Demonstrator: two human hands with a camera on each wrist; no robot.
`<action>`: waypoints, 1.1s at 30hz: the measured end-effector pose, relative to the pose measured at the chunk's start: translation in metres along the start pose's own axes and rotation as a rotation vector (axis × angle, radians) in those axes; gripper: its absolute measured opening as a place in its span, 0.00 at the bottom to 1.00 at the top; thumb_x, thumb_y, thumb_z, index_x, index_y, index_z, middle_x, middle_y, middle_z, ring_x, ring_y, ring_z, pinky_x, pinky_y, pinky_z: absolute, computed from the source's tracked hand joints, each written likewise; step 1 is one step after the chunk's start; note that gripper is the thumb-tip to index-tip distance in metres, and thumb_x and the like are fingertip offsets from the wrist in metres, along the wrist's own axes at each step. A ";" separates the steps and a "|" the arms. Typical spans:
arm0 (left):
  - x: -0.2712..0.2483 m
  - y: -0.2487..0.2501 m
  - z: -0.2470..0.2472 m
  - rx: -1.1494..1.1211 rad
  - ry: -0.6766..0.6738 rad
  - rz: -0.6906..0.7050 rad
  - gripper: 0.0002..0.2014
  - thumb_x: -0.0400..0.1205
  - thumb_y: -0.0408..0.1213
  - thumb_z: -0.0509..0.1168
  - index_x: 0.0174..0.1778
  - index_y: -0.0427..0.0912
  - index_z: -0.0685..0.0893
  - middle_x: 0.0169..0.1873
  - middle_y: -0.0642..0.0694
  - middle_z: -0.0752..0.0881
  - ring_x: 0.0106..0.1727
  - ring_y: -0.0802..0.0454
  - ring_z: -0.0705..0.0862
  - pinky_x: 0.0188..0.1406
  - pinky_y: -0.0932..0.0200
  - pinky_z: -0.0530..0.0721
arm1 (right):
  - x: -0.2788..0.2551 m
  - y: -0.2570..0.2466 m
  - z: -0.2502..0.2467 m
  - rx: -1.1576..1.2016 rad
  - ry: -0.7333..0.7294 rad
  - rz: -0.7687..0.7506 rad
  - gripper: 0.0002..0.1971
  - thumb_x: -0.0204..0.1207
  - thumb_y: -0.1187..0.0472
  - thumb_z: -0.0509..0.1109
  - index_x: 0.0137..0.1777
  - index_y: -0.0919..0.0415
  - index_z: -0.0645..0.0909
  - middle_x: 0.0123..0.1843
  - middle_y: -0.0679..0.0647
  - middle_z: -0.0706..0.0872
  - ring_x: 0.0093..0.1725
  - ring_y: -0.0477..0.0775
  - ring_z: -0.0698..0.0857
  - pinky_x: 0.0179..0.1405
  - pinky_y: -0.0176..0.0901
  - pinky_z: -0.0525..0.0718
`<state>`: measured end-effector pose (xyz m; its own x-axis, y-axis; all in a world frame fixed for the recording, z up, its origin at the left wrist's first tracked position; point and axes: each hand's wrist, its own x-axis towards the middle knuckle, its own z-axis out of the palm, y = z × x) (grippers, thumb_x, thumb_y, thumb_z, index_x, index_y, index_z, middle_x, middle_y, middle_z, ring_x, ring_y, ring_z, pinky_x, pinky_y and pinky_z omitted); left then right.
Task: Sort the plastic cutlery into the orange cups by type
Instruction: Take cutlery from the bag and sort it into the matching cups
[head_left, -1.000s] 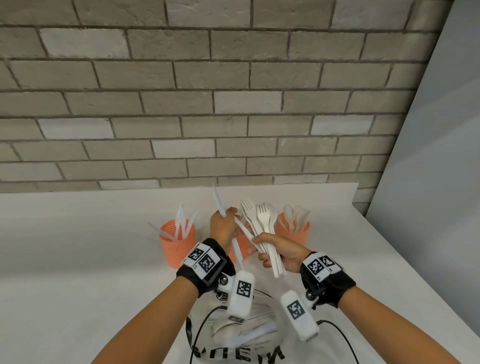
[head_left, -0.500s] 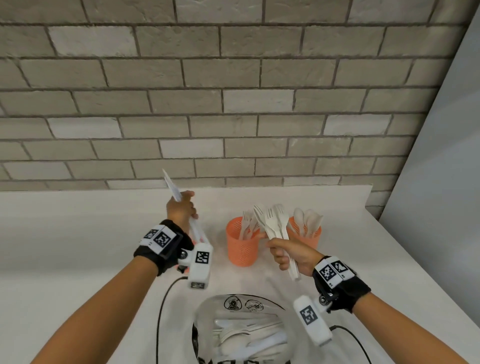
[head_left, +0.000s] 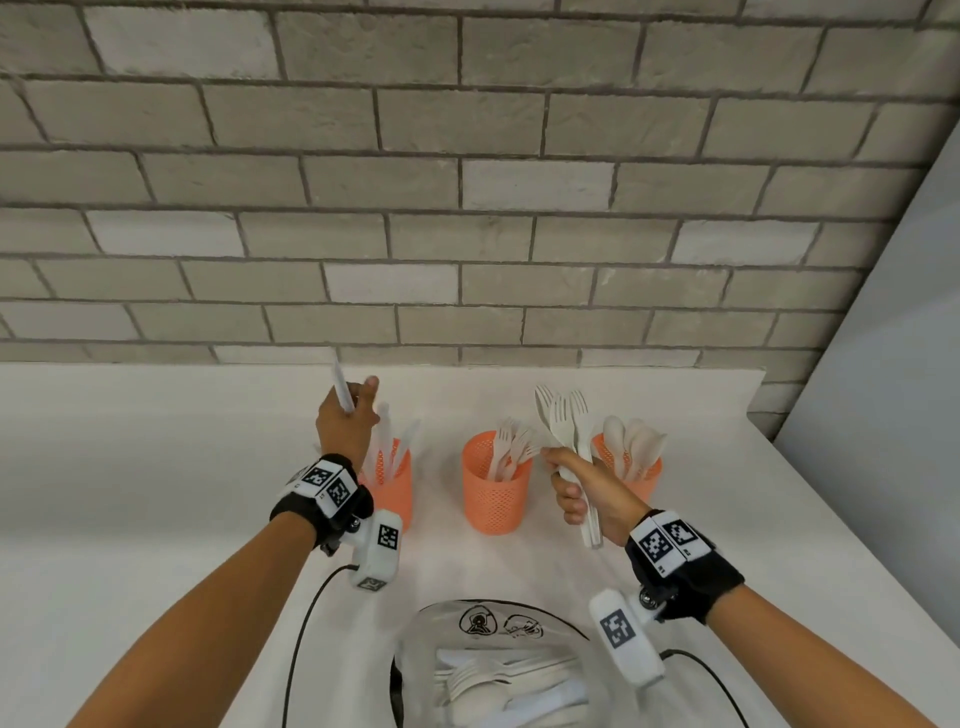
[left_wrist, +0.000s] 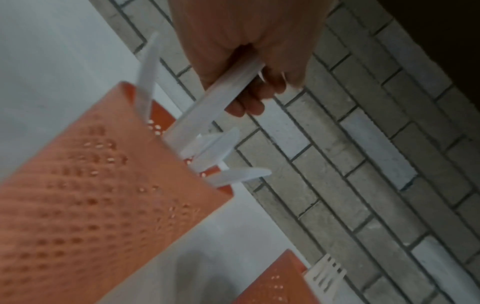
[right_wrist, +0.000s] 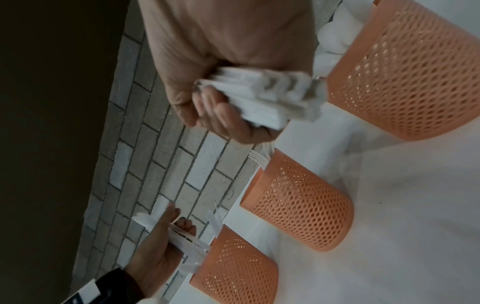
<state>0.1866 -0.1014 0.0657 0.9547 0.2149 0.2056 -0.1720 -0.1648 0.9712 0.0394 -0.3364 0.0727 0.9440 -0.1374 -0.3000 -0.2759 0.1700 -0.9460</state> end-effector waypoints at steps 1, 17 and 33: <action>-0.001 -0.007 0.000 0.029 -0.022 0.000 0.10 0.81 0.43 0.66 0.45 0.39 0.78 0.29 0.46 0.82 0.38 0.44 0.83 0.46 0.53 0.80 | 0.000 0.001 0.000 0.004 0.004 -0.002 0.14 0.79 0.55 0.64 0.32 0.56 0.70 0.15 0.47 0.64 0.13 0.43 0.61 0.14 0.32 0.59; -0.021 0.031 0.003 0.297 -0.056 0.301 0.15 0.83 0.36 0.62 0.63 0.34 0.80 0.65 0.37 0.76 0.66 0.44 0.76 0.61 0.66 0.70 | -0.012 0.002 0.006 -0.026 -0.041 -0.040 0.08 0.80 0.56 0.65 0.42 0.58 0.75 0.17 0.46 0.68 0.14 0.43 0.66 0.14 0.32 0.65; -0.123 0.058 0.065 0.041 -0.548 0.006 0.10 0.75 0.46 0.72 0.41 0.44 0.83 0.34 0.51 0.84 0.36 0.53 0.82 0.29 0.67 0.75 | -0.014 0.009 0.025 -0.239 0.168 -0.264 0.08 0.82 0.61 0.61 0.41 0.61 0.75 0.22 0.52 0.72 0.14 0.44 0.69 0.13 0.33 0.68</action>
<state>0.0748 -0.2002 0.0893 0.9421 -0.3174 0.1079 -0.1790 -0.2042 0.9624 0.0284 -0.3087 0.0709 0.9508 -0.3073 -0.0401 -0.0811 -0.1218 -0.9892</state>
